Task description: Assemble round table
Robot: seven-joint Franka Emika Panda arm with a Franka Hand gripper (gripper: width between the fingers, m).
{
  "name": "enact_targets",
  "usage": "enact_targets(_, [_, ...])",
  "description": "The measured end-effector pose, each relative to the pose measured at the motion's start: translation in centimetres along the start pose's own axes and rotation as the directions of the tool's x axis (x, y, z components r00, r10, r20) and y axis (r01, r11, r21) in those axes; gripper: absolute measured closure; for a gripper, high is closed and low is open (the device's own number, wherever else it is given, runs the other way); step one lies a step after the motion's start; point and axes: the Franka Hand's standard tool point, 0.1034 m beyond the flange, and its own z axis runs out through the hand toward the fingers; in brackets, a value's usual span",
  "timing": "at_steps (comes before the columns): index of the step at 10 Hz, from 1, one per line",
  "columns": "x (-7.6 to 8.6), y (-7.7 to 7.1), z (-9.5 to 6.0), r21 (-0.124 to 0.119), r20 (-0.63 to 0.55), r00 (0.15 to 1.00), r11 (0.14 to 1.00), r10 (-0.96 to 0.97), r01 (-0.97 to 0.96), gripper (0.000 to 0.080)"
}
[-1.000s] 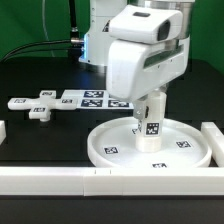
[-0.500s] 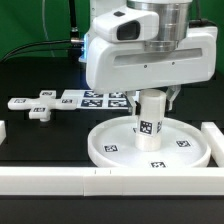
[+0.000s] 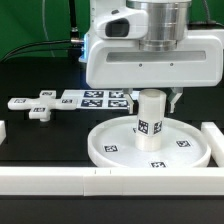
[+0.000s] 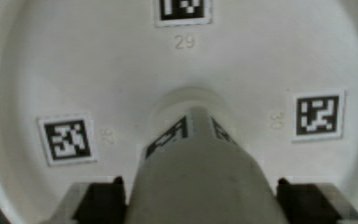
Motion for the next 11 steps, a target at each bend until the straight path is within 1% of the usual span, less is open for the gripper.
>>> enact_targets(1, [-0.09,0.06,0.03,0.014,0.004,0.997,0.997,0.073,-0.073,0.039])
enact_targets(2, [-0.11,0.05,0.09,0.04,0.006,0.971,0.97,0.24,-0.24,0.039])
enact_targets(3, [-0.16,-0.07,0.11,0.052,0.015,0.931,0.929,0.366,-0.366,0.039])
enact_targets(4, [-0.23,-0.27,0.14,0.046,0.02,0.873,0.872,0.487,-0.488,0.039])
enact_targets(5, [-0.21,-0.31,0.13,0.044,0.021,0.84,0.839,0.541,-0.542,0.039])
enact_targets(7, [-0.18,-0.42,0.09,0.044,0.025,0.806,0.805,0.591,-0.592,0.039])
enact_targets(11, [-0.11,-0.51,0.08,0.056,0.055,0.637,0.634,0.769,-0.771,0.039])
